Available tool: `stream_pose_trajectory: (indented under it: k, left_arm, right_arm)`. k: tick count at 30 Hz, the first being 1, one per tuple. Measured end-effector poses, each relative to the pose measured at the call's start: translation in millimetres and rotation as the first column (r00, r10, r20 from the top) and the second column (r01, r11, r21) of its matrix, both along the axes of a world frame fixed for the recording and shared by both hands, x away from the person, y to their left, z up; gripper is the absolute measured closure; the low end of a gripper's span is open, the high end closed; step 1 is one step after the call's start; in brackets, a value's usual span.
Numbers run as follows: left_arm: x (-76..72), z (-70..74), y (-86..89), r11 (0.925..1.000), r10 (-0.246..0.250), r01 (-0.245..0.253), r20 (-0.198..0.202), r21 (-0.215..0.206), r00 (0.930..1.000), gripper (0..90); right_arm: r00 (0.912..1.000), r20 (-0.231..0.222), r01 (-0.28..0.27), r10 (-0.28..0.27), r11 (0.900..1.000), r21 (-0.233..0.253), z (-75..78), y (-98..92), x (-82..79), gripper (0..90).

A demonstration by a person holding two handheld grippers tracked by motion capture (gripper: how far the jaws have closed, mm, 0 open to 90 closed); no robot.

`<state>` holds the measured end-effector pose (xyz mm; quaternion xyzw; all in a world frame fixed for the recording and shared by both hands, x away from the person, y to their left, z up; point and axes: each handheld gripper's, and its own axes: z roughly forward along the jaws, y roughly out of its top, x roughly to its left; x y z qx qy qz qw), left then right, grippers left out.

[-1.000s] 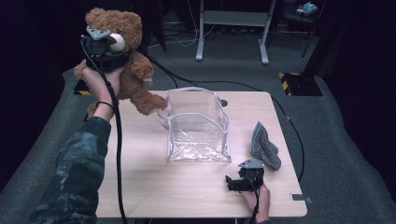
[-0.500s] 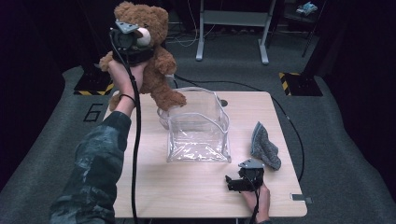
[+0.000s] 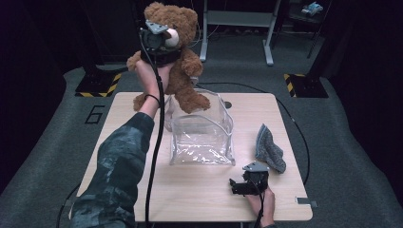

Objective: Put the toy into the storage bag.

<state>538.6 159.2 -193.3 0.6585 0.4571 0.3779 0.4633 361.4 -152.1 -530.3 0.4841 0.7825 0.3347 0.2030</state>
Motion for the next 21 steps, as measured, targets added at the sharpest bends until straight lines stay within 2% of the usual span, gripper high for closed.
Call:
stream_pose_trajectory:
  k: [2,15,17,21]
  left_arm:
    - [2.2,-1.5,-8.6,0.9999,-0.015,0.015,0.003,0.001,0.9999,44.9]
    - [15.9,-20.4,-45.4,0.9949,-0.078,0.080,0.031,-0.062,0.9965,44.9]
    - [17.7,-27.8,-49.5,0.9932,-0.088,0.091,0.041,-0.073,0.9953,44.9]
    - [20.7,-42.4,-51.7,0.9925,-0.093,0.095,0.025,-0.078,0.9954,44.9]
  right_arm:
    - [1.0000,0.000,0.000,0.000,1.000,0.000,0.0,0.0,-0.1,1.9]
    - [1.0000,0.002,-0.007,0.007,1.000,-0.009,-0.1,-0.9,-1.1,2.2]
    - [1.0000,0.002,-0.008,0.008,1.000,-0.007,-0.2,-0.9,-1.1,2.2]
    - [1.0000,0.003,-0.008,0.008,1.000,-0.007,-0.2,-0.9,-1.4,2.3]
